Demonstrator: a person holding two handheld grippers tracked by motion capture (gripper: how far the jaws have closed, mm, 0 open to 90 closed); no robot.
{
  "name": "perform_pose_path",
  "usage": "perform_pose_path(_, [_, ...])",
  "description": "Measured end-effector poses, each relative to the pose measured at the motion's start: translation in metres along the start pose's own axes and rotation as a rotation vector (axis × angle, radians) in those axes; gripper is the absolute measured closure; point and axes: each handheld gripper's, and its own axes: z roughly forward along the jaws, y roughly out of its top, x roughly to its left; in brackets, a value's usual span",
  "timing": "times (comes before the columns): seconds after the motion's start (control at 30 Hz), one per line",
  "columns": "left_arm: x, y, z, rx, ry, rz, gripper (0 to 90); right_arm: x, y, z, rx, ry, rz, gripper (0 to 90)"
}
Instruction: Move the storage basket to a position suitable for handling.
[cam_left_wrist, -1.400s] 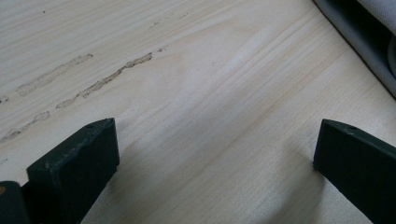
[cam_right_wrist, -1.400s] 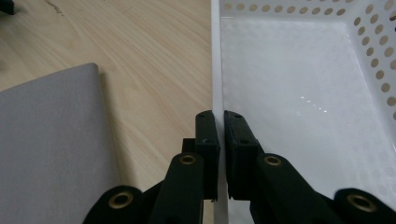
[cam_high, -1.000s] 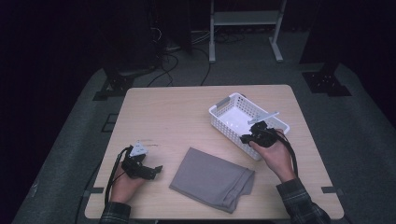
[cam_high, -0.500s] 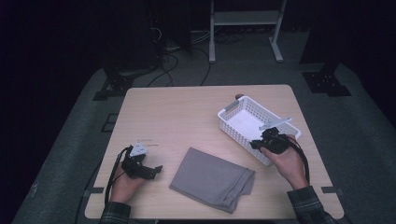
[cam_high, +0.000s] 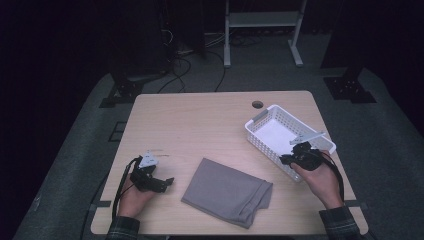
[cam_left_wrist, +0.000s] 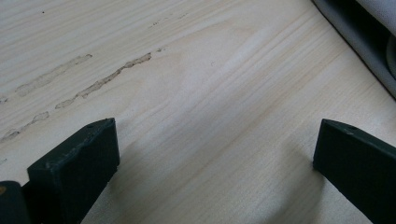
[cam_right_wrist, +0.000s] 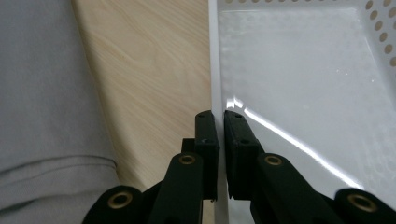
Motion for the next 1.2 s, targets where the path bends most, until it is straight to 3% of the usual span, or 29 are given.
perform_pose_path(0.27, [0.0,0.0,0.0,0.0,-0.002,0.003,0.0,-0.004,-0.006,-0.005,0.002,-0.003,0.011,83.7])
perform_pose_path(0.43, [0.0,0.0,0.0,0.001,-0.005,0.005,0.0,-0.007,-0.007,-0.007,-0.009,0.01,0.024,78.5])
perform_pose_path(0.47, [0.0,0.0,0.0,0.001,-0.005,0.006,0.0,-0.008,-0.006,-0.008,-0.024,0.009,0.023,73.4])
perform_pose_path(0.67, [0.0,0.0,0.0,0.001,-0.006,0.007,0.0,-0.006,-0.001,-0.01,-0.036,0.024,0.022,62.6])
perform_pose_path(0.83, [-0.001,0.0,0.0,0.001,-0.006,0.009,0.0,-0.003,0.005,-0.009,-0.053,0.026,0.012,46.3])
perform_pose_path(1.2, [-0.001,-0.001,-0.001,0.002,-0.008,0.007,0.0,0.0,0.014,-0.003,-0.082,0.045,-0.004,31.7])
